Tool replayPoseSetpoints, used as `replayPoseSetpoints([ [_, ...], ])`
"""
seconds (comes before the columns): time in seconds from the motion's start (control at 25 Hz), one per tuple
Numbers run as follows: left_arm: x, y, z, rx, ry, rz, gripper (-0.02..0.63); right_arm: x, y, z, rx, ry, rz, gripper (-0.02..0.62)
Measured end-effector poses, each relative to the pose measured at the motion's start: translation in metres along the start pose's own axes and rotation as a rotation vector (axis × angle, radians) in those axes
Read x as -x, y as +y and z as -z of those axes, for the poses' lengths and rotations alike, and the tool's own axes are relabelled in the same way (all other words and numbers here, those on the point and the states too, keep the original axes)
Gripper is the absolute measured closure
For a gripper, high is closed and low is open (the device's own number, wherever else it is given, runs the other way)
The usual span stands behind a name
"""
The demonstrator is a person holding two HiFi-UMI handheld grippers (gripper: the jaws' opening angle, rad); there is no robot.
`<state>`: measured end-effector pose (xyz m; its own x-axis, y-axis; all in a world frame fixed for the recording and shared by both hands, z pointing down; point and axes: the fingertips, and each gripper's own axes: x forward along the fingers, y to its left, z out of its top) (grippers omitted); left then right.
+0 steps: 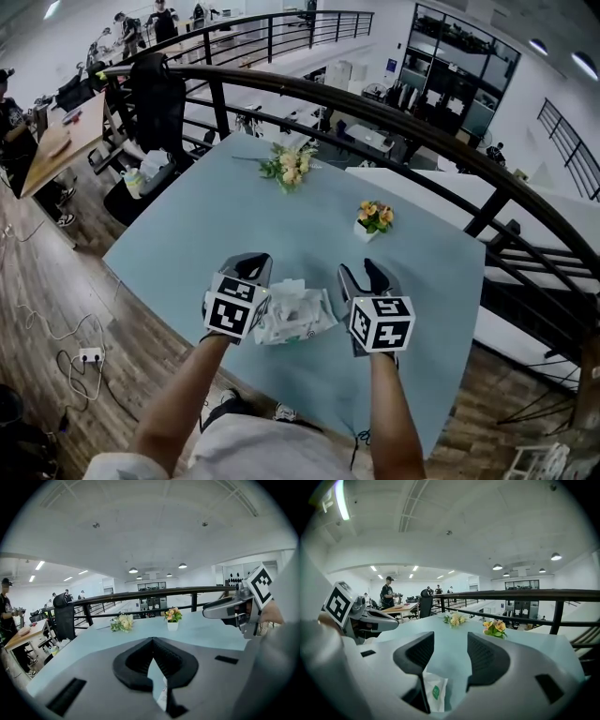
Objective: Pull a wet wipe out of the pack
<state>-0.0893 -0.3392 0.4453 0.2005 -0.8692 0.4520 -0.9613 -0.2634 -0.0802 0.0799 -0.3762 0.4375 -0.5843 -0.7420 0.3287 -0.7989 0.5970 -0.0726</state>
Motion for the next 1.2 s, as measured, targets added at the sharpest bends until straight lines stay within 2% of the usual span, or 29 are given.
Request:
replayPoseSetpoints([
  [0.28, -0.011, 0.012, -0.003, -0.019, -0.018, 0.044, 0.611, -0.005, 0.001, -0.003, -0.007, -0.008, 0.054, 0.39],
  [0.68, -0.023, 0.016, -0.006, -0.07, -0.03, 0.175, 0.611, -0.001, 0.013, -0.004, -0.041, -0.016, 0.176, 0.39],
  [1.2, -0.018, 0.015, 0.003, -0.11, -0.039, 0.308, 0.612, 0.015, 0.037, 0.005, -0.076, -0.005, 0.29, 0.39],
])
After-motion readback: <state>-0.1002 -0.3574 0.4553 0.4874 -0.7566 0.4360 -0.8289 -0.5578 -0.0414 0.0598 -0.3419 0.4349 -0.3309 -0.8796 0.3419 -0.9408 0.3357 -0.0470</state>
